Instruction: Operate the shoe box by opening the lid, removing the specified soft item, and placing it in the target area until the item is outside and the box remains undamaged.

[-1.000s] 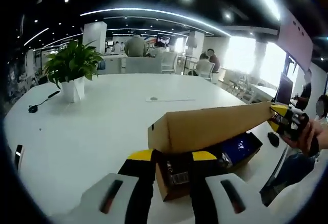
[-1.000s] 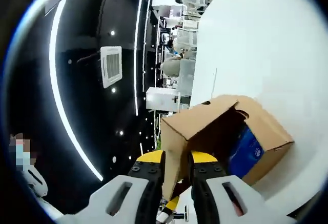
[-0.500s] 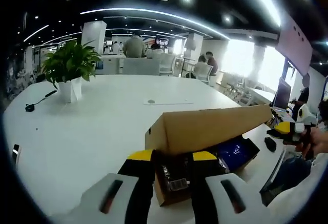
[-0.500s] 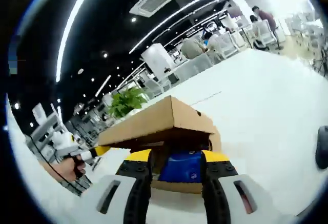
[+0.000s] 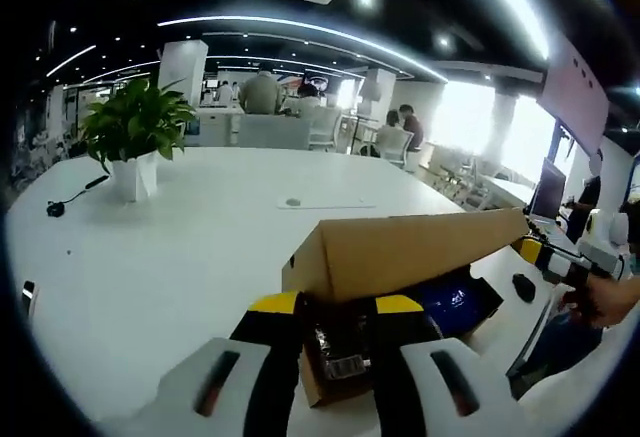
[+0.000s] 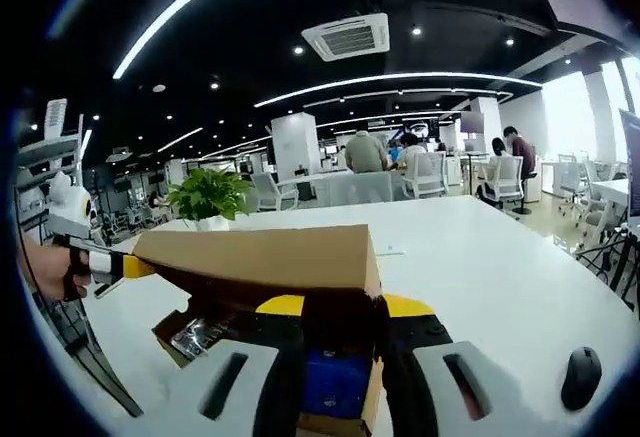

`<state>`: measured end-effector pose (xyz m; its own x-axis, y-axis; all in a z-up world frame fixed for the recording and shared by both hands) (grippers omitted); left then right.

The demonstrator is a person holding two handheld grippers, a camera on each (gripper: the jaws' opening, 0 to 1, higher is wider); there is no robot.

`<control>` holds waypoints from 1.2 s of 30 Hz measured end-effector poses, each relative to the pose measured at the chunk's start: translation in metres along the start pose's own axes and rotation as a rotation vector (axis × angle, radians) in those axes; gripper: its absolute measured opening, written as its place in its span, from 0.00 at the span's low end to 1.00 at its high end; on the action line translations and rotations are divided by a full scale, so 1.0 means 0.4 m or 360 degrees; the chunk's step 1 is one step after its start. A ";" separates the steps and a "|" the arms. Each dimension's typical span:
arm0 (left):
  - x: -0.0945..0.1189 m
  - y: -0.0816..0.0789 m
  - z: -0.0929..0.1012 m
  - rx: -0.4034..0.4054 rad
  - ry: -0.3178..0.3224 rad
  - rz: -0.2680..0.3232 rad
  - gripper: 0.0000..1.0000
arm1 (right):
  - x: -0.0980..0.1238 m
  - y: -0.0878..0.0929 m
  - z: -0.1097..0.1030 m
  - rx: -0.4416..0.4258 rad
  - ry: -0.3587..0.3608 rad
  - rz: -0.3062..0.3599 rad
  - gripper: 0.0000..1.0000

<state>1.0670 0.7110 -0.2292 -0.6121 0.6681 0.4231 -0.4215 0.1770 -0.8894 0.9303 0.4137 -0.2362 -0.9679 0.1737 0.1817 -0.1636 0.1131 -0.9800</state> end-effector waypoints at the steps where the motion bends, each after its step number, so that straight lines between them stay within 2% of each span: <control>1: 0.002 0.001 0.003 -0.0003 0.0003 -0.0003 0.25 | -0.003 -0.005 -0.001 0.0033 -0.0005 0.0029 0.22; 3: 0.003 0.003 0.004 -0.0003 0.0007 -0.0007 0.25 | -0.007 -0.002 -0.001 0.0012 0.0003 0.0021 0.22; 10: 0.003 0.014 0.004 0.0009 0.0048 -0.0033 0.27 | -0.035 -0.007 0.005 0.0200 0.0121 -0.0028 0.18; 13: 0.004 0.029 0.007 0.0045 0.0105 -0.0082 0.28 | -0.042 -0.016 0.008 0.0165 0.0142 -0.0027 0.18; 16: 0.007 0.048 0.006 0.0015 0.0123 -0.0106 0.29 | -0.049 -0.029 0.005 0.0201 0.0129 -0.0025 0.15; 17: 0.007 0.054 0.006 0.0003 0.0133 -0.0114 0.29 | -0.054 -0.028 -0.001 0.0235 0.0082 -0.0060 0.14; 18: 0.011 0.055 0.010 -0.0008 0.0149 -0.0121 0.29 | -0.056 -0.027 0.000 0.0291 0.0102 -0.0095 0.15; 20: 0.011 0.066 0.015 -0.0035 0.0187 -0.0143 0.32 | -0.062 -0.027 0.001 0.0250 0.0091 -0.0085 0.17; 23: 0.009 0.084 0.021 -0.0209 0.0249 -0.0208 0.32 | -0.065 -0.031 0.004 0.0216 0.0111 -0.0085 0.16; 25: 0.008 0.088 0.031 -0.0260 0.0296 -0.0223 0.32 | -0.066 -0.037 -0.001 0.0263 0.0129 -0.0084 0.13; 26: 0.003 0.094 0.031 -0.0305 0.0319 -0.0232 0.33 | -0.066 -0.039 0.008 0.0363 0.0169 -0.0128 0.11; 28: -0.004 0.104 0.033 -0.0362 0.0336 -0.0254 0.37 | -0.069 -0.036 0.009 0.0386 0.0179 -0.0176 0.09; 30: -0.010 0.112 0.035 -0.0425 0.0358 -0.0256 0.41 | -0.076 -0.043 0.008 0.0309 0.0168 -0.0154 0.08; 32: -0.012 0.122 0.033 -0.0537 0.0342 -0.0325 0.38 | -0.076 -0.057 0.008 0.0330 0.0188 -0.0205 0.08; 33: -0.015 0.125 0.033 -0.0638 0.0331 -0.0346 0.36 | -0.076 -0.072 0.001 0.0320 0.0184 -0.0203 0.08; 34: -0.017 0.129 0.035 -0.0680 0.0338 -0.0357 0.34 | -0.078 -0.077 0.001 0.0303 0.0187 -0.0195 0.09; 36: -0.020 0.134 0.036 -0.0696 0.0332 -0.0371 0.35 | -0.083 -0.083 0.001 0.0260 0.0189 -0.0202 0.10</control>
<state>1.0397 0.7048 -0.2777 -0.3707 0.6968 0.6140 -0.1853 0.5924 -0.7841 0.9679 0.4037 -0.2099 -0.9098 0.2833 0.3033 -0.3208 -0.0165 -0.9470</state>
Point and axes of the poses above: the point that each gripper's makers call its tool centre point, and the gripper's own axes: x roughly backward along the fingers, z roughly to its right, y roughly out of its underside, the point moved 8 cm from there along x, roughly backward along the fingers, and after that the axes turned 2 degrees about -x, right-handed, at the moved point
